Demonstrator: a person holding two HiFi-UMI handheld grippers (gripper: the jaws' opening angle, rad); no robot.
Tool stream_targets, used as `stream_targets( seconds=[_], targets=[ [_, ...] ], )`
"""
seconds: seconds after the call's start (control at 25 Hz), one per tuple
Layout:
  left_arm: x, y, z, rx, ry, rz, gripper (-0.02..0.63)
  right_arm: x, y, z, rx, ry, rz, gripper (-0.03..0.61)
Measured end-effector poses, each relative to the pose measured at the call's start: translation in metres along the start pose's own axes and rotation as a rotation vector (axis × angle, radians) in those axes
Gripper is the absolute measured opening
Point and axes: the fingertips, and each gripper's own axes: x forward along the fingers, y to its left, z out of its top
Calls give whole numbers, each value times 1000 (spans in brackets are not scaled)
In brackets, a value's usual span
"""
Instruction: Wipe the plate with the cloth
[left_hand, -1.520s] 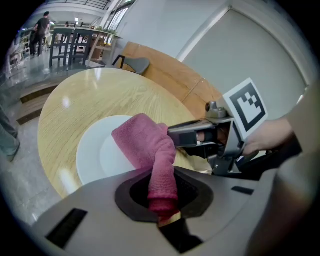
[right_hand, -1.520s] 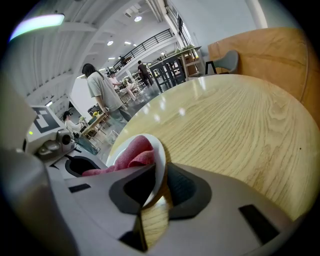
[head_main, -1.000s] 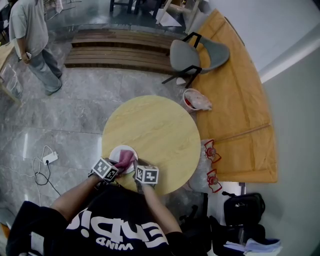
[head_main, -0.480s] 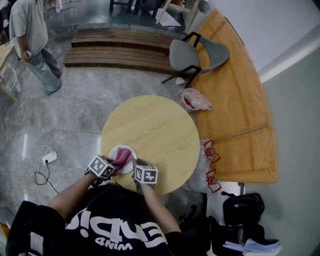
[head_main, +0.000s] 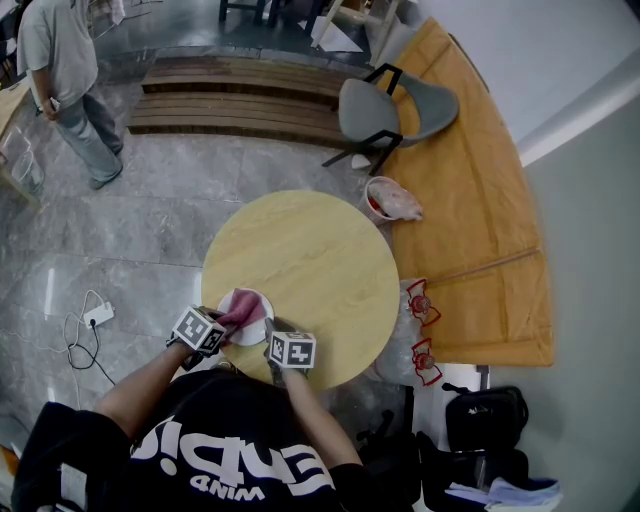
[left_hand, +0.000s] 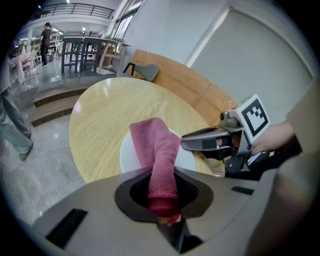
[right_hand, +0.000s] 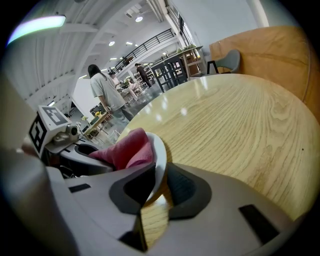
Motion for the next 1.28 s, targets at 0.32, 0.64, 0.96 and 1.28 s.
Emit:
stream_targets(
  seconds=[0.32,0.64,0.96,1.28],
  targets=[
    [-3,10,7,-7,-24,21,52,0,-2,-1,-2,-4,4,89],
    [-14,22,15,-5,-52,59,52,-1,0,0,2,-2,1,89],
    [-32,43,19,-33,-51,136,52,-3,-6,1,19,23,-6,89],
    [-91,47,74,-12,-228,184,52,-54,8,54,-45,-104,41,89]
  ],
)
